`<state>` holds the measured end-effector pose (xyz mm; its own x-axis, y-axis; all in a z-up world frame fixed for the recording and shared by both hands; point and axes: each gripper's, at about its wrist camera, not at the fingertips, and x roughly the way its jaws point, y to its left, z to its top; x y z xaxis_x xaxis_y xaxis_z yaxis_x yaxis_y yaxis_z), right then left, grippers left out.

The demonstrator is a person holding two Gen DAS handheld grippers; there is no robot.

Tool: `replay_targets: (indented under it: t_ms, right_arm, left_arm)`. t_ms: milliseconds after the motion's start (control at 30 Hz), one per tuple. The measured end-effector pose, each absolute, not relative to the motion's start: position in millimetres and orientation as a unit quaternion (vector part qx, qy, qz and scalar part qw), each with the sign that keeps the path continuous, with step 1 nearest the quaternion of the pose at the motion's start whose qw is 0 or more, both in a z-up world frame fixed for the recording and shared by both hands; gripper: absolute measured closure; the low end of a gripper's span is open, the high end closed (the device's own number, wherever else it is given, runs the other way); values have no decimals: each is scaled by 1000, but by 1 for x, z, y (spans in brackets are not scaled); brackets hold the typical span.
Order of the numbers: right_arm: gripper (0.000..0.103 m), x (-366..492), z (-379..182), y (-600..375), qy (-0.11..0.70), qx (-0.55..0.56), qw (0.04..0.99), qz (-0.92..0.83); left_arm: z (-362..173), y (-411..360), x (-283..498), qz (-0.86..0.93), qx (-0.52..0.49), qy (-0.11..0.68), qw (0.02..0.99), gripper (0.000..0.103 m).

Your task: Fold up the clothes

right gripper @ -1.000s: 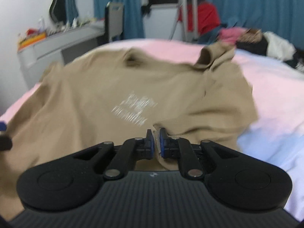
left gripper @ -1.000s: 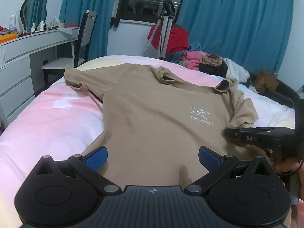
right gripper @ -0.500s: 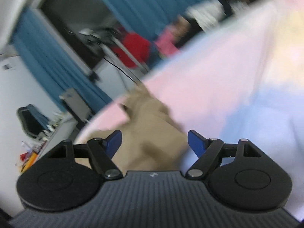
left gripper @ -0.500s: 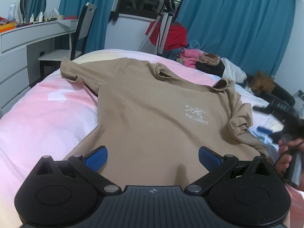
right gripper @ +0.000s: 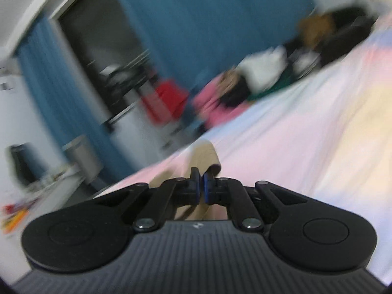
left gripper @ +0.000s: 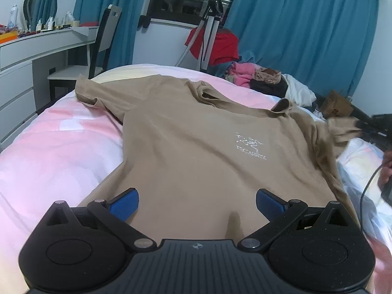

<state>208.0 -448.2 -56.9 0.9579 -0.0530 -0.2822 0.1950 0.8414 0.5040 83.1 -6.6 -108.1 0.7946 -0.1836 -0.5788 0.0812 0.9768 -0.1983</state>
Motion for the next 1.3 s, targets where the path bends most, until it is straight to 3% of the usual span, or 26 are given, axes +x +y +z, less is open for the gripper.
replay_targets:
  t_ms: [233,367,400,467,500,667,800,867,1033,1100,1133,1167,1233,1300]
  right_arm:
    - [94,183,-98,-527,149,349,889,-257]
    - [90,174,-107,-531,180,408,874,-192]
    - [76,172,-103,-526,186,412,877,-164]
    - [24,163,-92,-508,192,419,880,-115]
    - [16,159,-87,-498,195,423,879,-100]
    - [16,152,-82,-463,246,492,835,-29]
    - [15,163,-113,-445,285,549,785,-21]
    - [15,172,-126,-441,294,568,768,-35]
    - [16,189,-148,-450,224,574,785,-64]
    - [30,198,-148,-450,206,548,807,-73]
    - [43,202,-146,-451,209,528,819,-83]
    - [68,205,-144,-453,211,508,830,-92]
    - [96,209,-141,-456,213,473,848,-111]
    - [96,196,-137,-467,198,473,849,-128]
  left_arm:
    - [-109,-16,82,-70,-58,306,948,0]
    - [-108,-18,80,-69,-46,299,951,0]
    - [-108,-18,79,-69,-46,299,951,0]
    - [-107,-16,78,-70,-48,301,950,0]
    - [-107,-15,77,-70,-52,303,949,0]
    - [-104,-8,74,-72,-68,308,946,0]
    - [-103,-7,73,-73,-74,311,945,0]
    - [-104,-6,73,-74,-77,314,944,0]
    - [-106,-7,76,-73,-78,314,943,0]
    - [-107,-7,77,-74,-78,315,943,0]
    - [-107,-7,77,-74,-78,314,943,0]
    - [-108,-7,77,-74,-77,315,943,0]
    - [-108,-7,78,-74,-75,315,943,0]
    - [-109,-6,78,-73,-75,315,943,0]
